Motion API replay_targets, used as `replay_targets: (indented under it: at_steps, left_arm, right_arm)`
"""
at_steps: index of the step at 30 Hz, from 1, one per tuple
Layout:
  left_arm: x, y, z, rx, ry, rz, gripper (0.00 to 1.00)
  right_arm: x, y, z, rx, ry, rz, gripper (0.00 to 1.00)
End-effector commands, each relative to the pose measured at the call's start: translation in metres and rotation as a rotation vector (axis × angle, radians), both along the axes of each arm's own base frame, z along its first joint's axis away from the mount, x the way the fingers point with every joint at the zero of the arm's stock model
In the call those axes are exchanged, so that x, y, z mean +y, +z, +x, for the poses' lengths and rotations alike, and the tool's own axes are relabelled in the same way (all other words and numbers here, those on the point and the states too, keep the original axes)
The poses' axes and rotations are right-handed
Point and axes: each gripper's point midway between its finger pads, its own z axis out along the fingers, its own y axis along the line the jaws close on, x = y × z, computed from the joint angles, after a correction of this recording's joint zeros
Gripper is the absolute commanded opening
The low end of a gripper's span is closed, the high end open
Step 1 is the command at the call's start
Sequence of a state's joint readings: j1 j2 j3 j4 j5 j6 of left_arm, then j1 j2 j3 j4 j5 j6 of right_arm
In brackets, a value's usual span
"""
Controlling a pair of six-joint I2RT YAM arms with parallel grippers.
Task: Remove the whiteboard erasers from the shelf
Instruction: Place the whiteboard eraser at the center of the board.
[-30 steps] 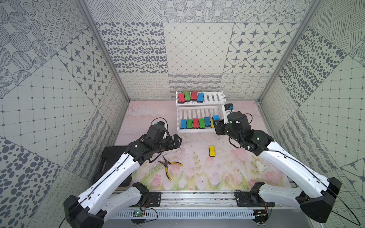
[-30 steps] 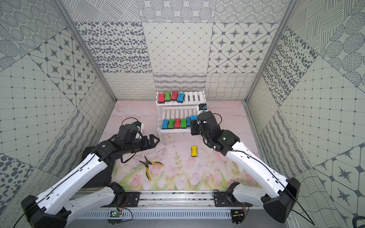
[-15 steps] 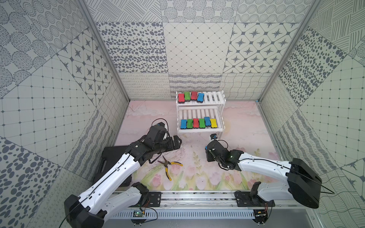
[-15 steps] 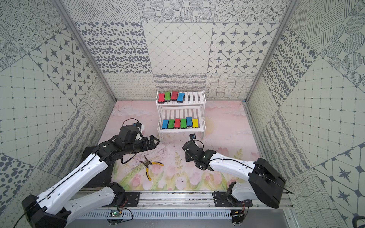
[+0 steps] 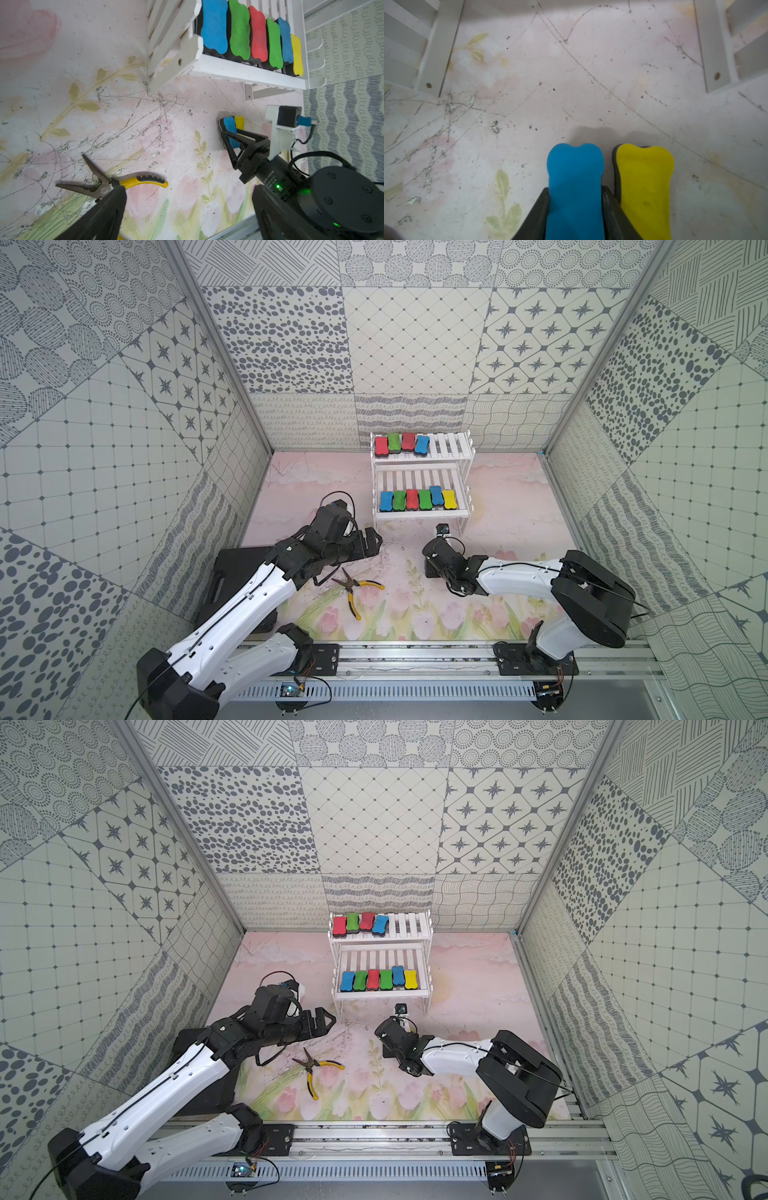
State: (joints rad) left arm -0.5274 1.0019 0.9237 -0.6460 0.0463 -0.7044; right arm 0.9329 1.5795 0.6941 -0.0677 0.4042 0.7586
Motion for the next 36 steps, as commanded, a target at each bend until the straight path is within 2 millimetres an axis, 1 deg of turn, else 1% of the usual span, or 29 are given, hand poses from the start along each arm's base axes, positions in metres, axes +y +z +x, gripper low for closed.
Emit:
replay_targets:
  at_steps: [1, 7, 12, 16, 18, 22, 25, 30, 33, 36]
  left_arm:
    - [-0.002, 0.003, 0.001, -0.007, -0.009, -0.012, 0.99]
    - [-0.002, 0.004, 0.001, -0.01, -0.011, -0.011, 0.99]
    - [-0.003, 0.004, 0.001, -0.009, -0.014, -0.01, 0.99]
    - [-0.002, 0.003, 0.001, -0.007, -0.013, -0.006, 0.99]
    - [-0.003, 0.002, 0.001, -0.004, -0.015, -0.006, 0.99]
    - [-0.003, 0.003, 0.002, -0.005, -0.016, -0.007, 0.99]
    - [-0.003, 0.003, 0.002, -0.003, -0.015, -0.007, 0.99]
    - [-0.004, 0.002, 0.002, 0.001, -0.015, -0.009, 0.99]
    - [-0.005, 0.003, 0.001, 0.0, -0.018, -0.015, 0.99]
    - [-0.006, 0.006, 0.001, -0.003, -0.019, -0.026, 0.99]
  right_arm:
    - [-0.003, 0.003, 0.007, -0.025, -0.075, 0.007, 0.35]
    - [-0.019, -0.001, 0.008, -0.035, -0.116, -0.034, 0.35]
    - [-0.032, -0.008, 0.007, -0.022, -0.137, -0.058, 0.35]
    - [-0.036, -0.012, 0.007, -0.012, -0.136, -0.068, 0.36]
    - [-0.033, -0.011, 0.008, -0.012, -0.124, -0.069, 0.38]
    - [-0.028, -0.008, 0.01, -0.02, -0.11, -0.05, 0.48]
    - [-0.026, -0.002, 0.012, -0.032, -0.107, -0.04, 0.53]
    - [-0.024, 0.009, 0.013, -0.045, -0.099, -0.026, 0.54]
    - [-0.019, 0.022, 0.012, -0.058, -0.086, 0.006, 0.54]
    - [-0.013, 0.042, 0.008, -0.064, -0.063, 0.04, 0.54]
